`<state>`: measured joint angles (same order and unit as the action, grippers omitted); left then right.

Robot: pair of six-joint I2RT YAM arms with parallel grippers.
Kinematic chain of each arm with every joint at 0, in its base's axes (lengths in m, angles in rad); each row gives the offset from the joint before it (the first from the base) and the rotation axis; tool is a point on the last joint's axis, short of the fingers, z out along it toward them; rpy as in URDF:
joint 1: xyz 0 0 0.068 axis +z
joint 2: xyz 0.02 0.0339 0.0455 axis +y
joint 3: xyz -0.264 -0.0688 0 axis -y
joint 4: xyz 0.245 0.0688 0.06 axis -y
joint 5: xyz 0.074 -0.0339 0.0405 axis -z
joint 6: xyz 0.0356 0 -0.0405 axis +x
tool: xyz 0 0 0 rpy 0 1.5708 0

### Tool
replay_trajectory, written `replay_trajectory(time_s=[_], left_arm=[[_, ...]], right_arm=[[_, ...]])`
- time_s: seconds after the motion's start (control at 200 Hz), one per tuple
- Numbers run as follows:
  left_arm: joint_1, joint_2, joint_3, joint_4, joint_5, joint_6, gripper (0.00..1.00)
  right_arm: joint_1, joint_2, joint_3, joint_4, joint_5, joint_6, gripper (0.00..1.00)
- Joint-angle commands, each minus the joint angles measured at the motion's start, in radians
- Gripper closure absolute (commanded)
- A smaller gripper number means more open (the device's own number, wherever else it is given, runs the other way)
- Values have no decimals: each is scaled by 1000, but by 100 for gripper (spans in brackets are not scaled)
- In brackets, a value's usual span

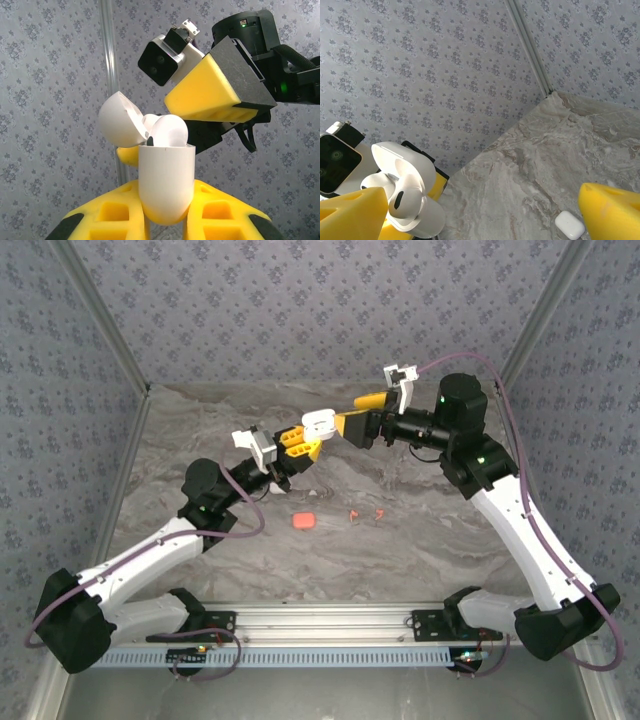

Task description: Insert wireless bluetooth earbuds into charging case

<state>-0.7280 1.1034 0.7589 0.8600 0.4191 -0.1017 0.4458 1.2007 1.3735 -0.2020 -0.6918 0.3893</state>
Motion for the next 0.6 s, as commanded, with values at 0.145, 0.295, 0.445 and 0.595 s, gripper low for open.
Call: replay_trajectory(time_s=[0.145, 0.295, 0.445, 0.595], left_arm=[[-6, 0, 31, 43, -17, 4, 100], [-7, 3, 21, 28, -53, 22, 100], [-6, 15, 8, 32, -77, 40, 100], [-6, 33, 7, 45, -78, 37, 100]], right_arm=[[6, -25, 26, 12, 32, 28, 0], [10, -54, 47, -51, 155, 118, 1], [35, -46, 126, -251, 272, 179, 5], [93, -19, 198, -366, 307, 175, 14]])
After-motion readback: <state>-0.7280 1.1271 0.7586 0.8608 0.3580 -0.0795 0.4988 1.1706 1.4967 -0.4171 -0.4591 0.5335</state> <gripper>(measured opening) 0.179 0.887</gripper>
